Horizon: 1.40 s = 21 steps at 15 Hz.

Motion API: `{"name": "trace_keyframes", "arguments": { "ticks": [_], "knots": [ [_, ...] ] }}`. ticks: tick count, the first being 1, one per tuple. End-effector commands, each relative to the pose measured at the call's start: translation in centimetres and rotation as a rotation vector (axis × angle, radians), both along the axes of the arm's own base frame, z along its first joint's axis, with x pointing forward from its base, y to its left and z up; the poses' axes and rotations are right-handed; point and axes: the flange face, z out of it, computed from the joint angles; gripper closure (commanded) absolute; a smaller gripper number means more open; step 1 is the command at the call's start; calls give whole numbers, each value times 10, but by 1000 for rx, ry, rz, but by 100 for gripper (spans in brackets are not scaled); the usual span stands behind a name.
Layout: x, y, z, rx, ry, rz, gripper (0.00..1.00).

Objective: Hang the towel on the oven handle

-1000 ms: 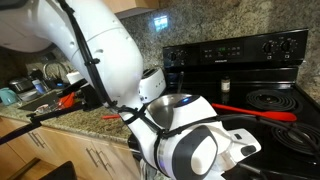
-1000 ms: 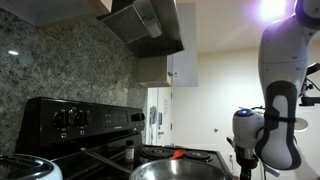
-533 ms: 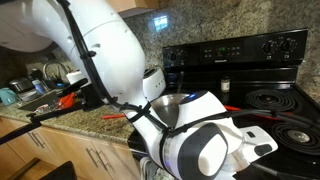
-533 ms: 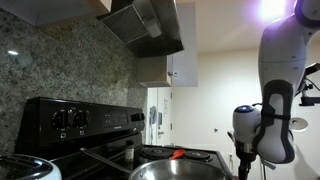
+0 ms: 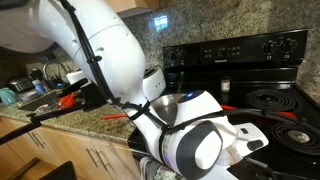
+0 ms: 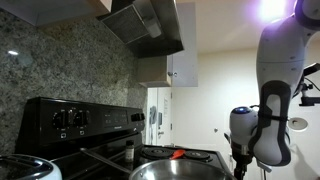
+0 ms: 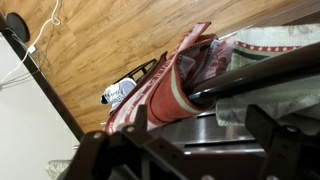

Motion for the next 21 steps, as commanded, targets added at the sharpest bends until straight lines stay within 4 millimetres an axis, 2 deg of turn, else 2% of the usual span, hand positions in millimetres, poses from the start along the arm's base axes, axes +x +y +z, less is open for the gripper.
{"name": "trace_keyframes", "arguments": {
  "ticks": [1,8,11,17,21],
  "knots": [
    [9,5,-2,25,-27,-3,0],
    [3,8,-27,93,-8,-10,0],
    [1,4,-27,99,-12,-22,0],
    [-5,-12,16,28,-68,-41,0],
    [-10,-12,50,-9,-85,-52,0]
  ]
}}
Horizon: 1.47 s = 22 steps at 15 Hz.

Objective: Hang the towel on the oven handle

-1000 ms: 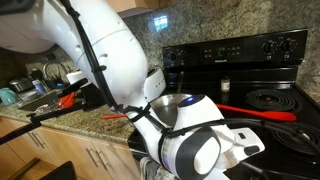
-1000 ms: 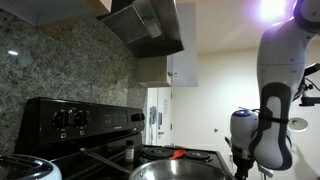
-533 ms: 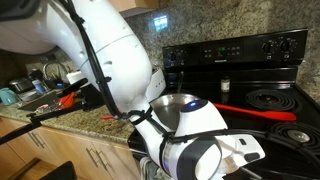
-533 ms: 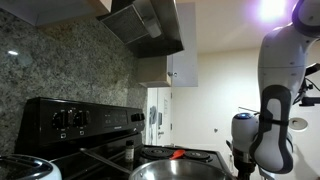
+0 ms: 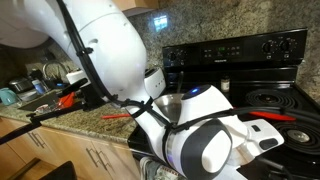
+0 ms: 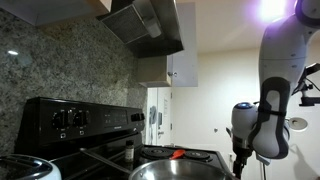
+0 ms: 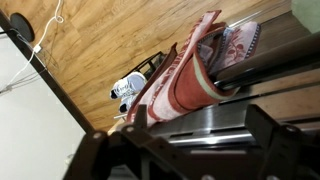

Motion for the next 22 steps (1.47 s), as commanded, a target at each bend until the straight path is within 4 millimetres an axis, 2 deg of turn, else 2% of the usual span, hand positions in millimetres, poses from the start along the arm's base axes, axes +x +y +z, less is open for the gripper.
{"name": "trace_keyframes", "arguments": {
  "ticks": [1,4,8,13,17,20,22],
  "knots": [
    [-11,10,35,-13,-27,-28,0],
    [-12,21,47,-21,-12,-19,0],
    [-15,52,61,-25,7,6,0],
    [-17,106,116,-89,-64,69,0],
    [-11,159,160,-172,-119,157,0],
    [-25,198,182,-171,-123,226,0],
    [-41,213,185,-138,-99,248,0]
  ]
}}
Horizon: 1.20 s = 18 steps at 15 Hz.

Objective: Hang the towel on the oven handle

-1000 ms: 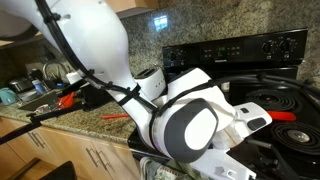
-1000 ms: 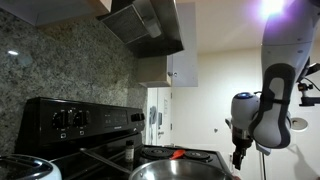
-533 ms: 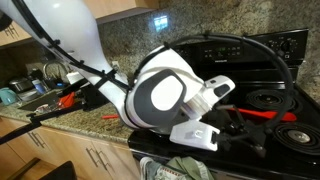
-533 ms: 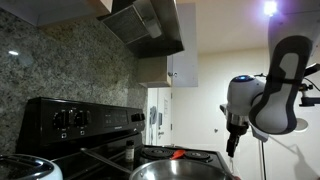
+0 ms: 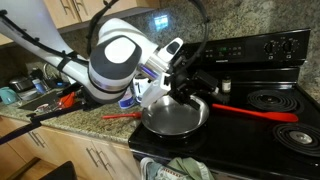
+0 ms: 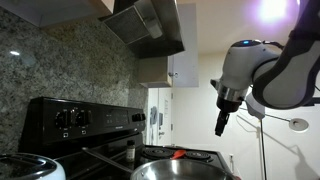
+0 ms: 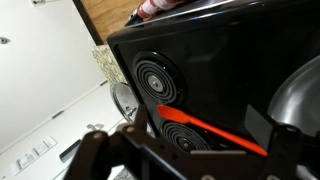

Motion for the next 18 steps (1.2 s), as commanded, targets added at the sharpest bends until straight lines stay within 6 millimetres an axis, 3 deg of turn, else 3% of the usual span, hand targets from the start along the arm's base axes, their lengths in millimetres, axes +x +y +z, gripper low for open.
{"name": "trace_keyframes", "arguments": {
  "ticks": [1,3,8,9,11,18],
  "knots": [
    [-35,18,5,69,60,24,0],
    [-60,17,-1,103,101,34,0],
    [-121,-12,-16,178,176,30,0],
    [-106,-6,-8,127,141,17,0],
    [-120,-13,-15,161,163,11,0],
    [-120,-11,-18,175,171,23,0]
  ]
}}
